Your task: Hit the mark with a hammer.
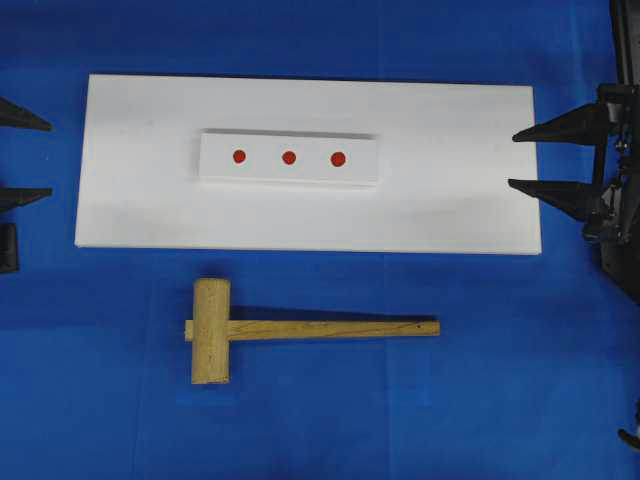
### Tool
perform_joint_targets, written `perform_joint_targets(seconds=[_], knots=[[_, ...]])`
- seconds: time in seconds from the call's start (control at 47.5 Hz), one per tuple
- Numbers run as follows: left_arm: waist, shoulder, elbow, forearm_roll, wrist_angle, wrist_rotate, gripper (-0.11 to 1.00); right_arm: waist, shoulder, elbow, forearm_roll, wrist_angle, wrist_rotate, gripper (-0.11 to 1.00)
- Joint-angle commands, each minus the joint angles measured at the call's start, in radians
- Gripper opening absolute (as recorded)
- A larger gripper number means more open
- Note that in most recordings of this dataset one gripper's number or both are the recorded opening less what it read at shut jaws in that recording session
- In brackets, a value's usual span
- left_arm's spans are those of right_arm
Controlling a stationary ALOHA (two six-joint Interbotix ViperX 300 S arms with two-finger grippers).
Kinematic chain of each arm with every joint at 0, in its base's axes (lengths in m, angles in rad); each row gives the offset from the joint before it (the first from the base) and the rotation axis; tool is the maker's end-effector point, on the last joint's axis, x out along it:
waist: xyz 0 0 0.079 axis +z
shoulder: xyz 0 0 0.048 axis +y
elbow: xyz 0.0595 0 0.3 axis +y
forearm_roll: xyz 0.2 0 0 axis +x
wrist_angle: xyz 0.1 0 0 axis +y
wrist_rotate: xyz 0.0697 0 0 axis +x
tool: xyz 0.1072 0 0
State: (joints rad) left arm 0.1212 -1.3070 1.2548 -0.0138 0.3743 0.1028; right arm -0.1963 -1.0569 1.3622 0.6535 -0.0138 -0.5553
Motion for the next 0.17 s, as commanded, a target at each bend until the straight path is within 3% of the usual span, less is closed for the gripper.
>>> perform_joint_targets(seconds=[0.0, 0.147], knots=[[-0.003, 0.012, -0.011, -0.002, -0.009, -0.002, 0.86, -0.002, 0.005, -0.015, 0.002, -0.003, 0.002, 0.54], [-0.002, 0.009, -0.012, -0.002, -0.009, -0.002, 0.86, -0.002, 0.005, -0.015, 0.002, -0.003, 0.002, 0.54]])
